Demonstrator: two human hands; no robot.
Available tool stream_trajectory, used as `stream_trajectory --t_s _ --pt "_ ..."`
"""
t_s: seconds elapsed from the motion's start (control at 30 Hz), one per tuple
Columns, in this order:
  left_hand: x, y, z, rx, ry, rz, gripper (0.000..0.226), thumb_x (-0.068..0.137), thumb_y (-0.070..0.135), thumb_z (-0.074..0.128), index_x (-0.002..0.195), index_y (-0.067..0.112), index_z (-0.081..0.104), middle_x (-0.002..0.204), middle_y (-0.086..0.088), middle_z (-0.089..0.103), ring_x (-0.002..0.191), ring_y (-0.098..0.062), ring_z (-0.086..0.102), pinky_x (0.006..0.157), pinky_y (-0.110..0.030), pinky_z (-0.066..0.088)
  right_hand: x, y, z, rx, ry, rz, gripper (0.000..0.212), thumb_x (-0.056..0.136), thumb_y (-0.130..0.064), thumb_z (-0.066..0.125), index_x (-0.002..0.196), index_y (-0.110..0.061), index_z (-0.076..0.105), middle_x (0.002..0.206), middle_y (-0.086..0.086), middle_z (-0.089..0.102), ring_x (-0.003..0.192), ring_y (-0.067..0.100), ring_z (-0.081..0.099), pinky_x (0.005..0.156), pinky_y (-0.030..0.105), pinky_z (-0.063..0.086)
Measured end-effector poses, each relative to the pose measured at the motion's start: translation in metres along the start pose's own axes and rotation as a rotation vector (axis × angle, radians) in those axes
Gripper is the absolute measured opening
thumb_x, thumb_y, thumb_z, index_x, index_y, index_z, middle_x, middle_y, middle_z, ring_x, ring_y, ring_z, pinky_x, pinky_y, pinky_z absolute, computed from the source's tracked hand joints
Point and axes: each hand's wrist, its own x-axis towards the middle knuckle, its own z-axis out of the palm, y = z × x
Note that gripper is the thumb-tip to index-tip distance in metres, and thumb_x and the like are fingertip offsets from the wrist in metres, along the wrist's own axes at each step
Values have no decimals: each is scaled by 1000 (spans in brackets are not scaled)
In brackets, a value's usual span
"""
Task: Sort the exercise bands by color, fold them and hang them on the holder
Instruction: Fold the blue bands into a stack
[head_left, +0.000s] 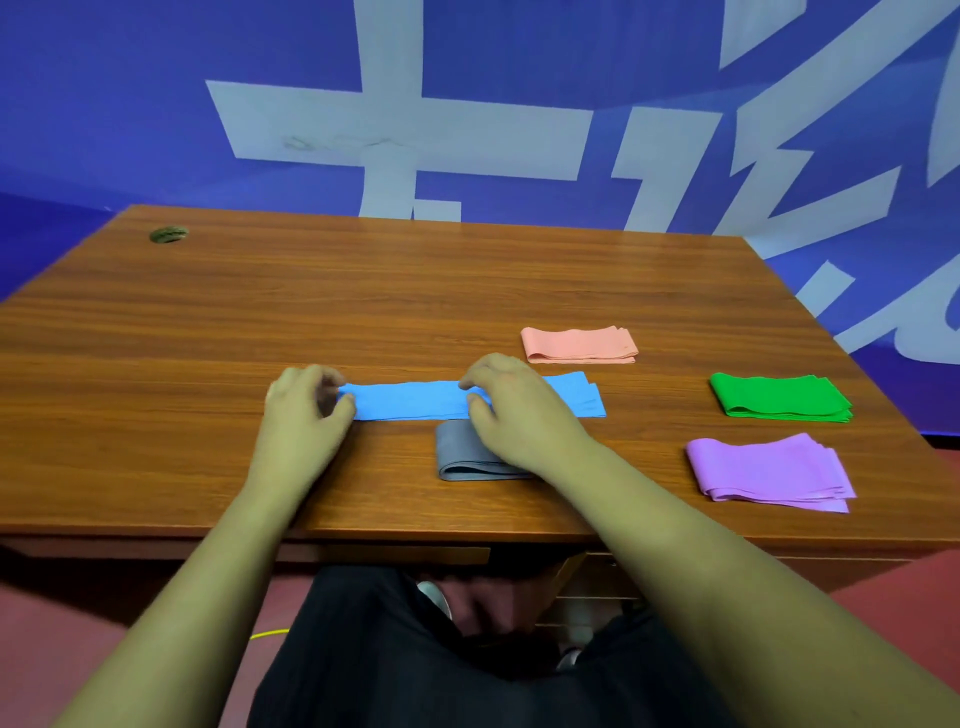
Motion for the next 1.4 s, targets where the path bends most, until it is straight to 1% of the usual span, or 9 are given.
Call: stream_trajectory --t_s 0.13,0.4,0.53,0.63,0.83,0.97,1.07,1.17,1.4 --pt "11 -1 5 183 -107 -310 40 83 39 66 110 10 60 114 -18 55 113 -39 46 100 -42 37 19 -5 5 -4 -134 26 31 96 -19 46 118 -10 66 122 6 63 115 24 55 97 38 44" --pt "24 5 18 360 -218 -435 51 81 53 65 110 11 65 124 -20 48 116 -38 40 98 -41 37 24 0 13 -65 -224 73 35 101 -32 44 105 -8 69 111 5 62 104 24 58 90 37 46" --pt "24 2 19 222 -171 -337 31 81 37 70 95 12 56 103 -14 64 104 -38 54 82 -39 40 28 1 15 -72 -218 72 36 100 -35 43 102 -10 70 108 2 63 101 23 58 89 37 47" --pt "16 9 15 24 -78 -279 33 80 16 70 101 11 45 90 -9 66 88 -33 60 70 -37 42 28 2 17 -74 -206 74 36 100 -36 44 100 -11 70 106 2 63 99 23 58 87 37 47" --pt "21 14 9 -267 -99 -294 38 76 7 67 109 17 49 80 2 61 69 -20 56 58 -30 40 30 4 10 25 -203 106 32 99 -32 47 99 -8 70 106 4 66 98 23 59 87 38 47" --pt "20 26 10 -423 -75 -174 37 78 7 67 109 20 51 87 6 60 70 -19 59 67 -42 56 36 1 7 236 -67 174 24 96 -31 52 92 -16 70 99 3 69 93 19 61 85 33 48" --pt "20 45 16 -555 -135 -35 39 80 5 70 110 22 51 92 5 59 72 -15 60 65 -47 59 46 -16 3 779 -69 403 28 97 -34 55 92 -11 69 93 13 72 83 23 67 81 39 55" --pt "24 60 24 -602 -218 111 50 75 11 80 113 22 49 98 3 60 77 -12 58 72 -32 54 56 -24 -4 1241 -152 547 31 93 -34 64 103 -5 67 90 15 72 82 23 70 87 41 58" --pt "30 61 35 -651 -277 206 44 74 16 80 109 26 54 109 -1 62 91 -12 60 82 -31 51 56 -11 -17 1395 -43 709 23 88 10 58 110 14 60 104 29 68 91 34 70 78 37 61"
